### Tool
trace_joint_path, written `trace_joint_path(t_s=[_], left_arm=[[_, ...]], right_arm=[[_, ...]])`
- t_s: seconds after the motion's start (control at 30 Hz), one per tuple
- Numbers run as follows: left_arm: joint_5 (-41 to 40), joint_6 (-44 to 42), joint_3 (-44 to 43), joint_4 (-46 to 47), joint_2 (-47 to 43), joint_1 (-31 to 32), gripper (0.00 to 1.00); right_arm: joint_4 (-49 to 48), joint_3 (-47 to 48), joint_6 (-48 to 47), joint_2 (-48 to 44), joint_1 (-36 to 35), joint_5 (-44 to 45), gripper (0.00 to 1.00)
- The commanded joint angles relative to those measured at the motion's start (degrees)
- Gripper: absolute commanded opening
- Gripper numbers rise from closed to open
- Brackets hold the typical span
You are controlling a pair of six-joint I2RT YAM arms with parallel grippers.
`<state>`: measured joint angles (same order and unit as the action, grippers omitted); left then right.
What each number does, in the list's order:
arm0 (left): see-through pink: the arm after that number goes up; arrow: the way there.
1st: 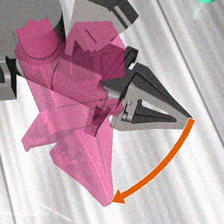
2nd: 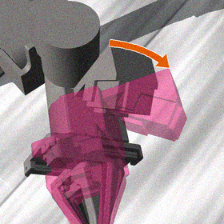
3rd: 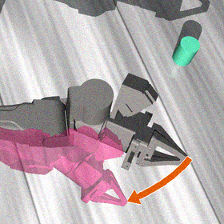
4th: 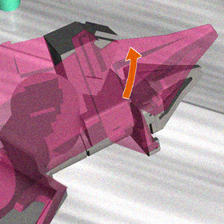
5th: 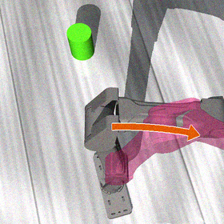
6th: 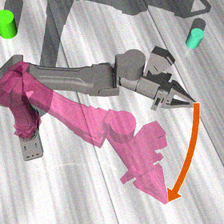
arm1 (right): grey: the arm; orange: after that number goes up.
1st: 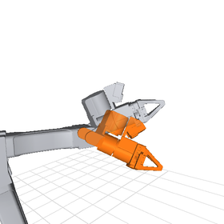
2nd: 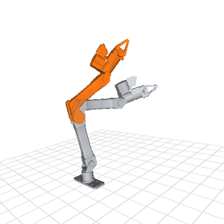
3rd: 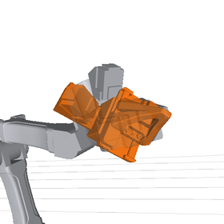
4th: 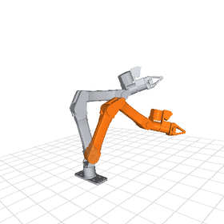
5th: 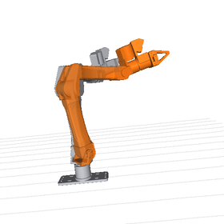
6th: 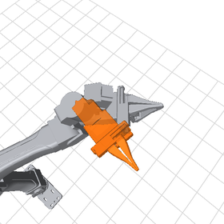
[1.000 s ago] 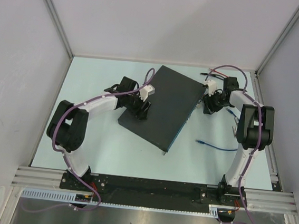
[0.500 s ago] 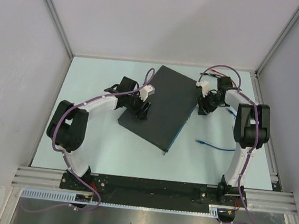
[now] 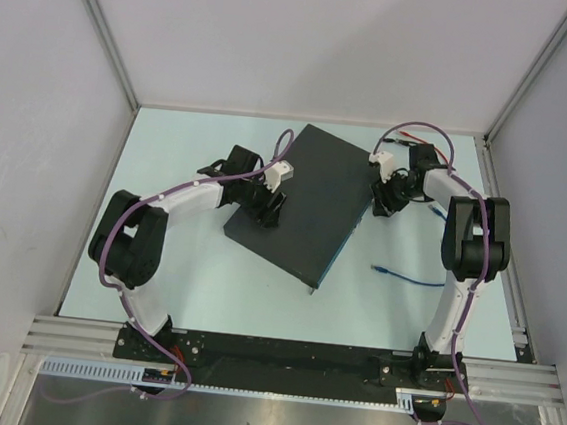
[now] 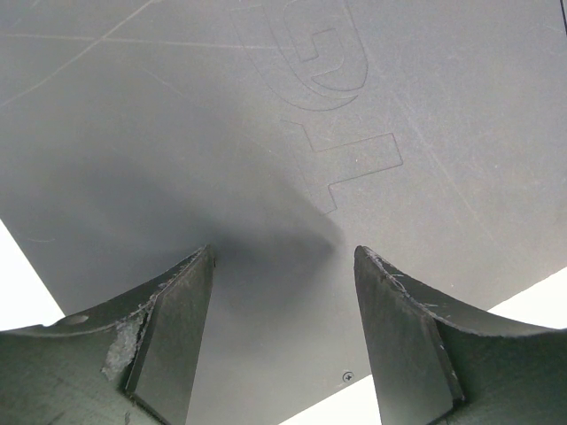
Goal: Pull the plug from the switch port
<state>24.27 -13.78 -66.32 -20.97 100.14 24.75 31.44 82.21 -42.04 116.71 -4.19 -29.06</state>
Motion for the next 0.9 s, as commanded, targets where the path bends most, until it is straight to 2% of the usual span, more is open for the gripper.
trace_joint_path(t_s=[0.0,0.2,0.43,0.63,0.7,0.87], left_arm=[[0.25,-0.28,-0.03,-0.30,0.06,0.38,0.70],[0.34,-0.19,-0.21,-0.30,0.32,0.38,0.70],[0.78,0.07,-0.82,-0.21,0.94,0.38,0.70],[1.39,0.33,-1.09,-0.12,1.46,0.38,0.70],[1.48,0.51,-1.26,-0.12,1.38,0.38,0.70],[1.92,0.95,-2.05,-0.30,2.16,0.38,0.70]], right_arm=[[-1.03,2.77,0.03,0.54,-0.38,-1.44,0.49],[-1.21,3.21,0.12,0.63,-0.56,-1.35,0.39],[-0.60,3.21,-0.23,0.80,-0.47,-1.26,0.17],[0.99,3.04,-0.85,-0.16,-0.47,-0.47,0.03],[1.08,2.43,-0.76,-0.69,-0.47,-0.30,0.00],[1.08,0.32,-0.76,-2.09,0.14,0.14,0.00]])
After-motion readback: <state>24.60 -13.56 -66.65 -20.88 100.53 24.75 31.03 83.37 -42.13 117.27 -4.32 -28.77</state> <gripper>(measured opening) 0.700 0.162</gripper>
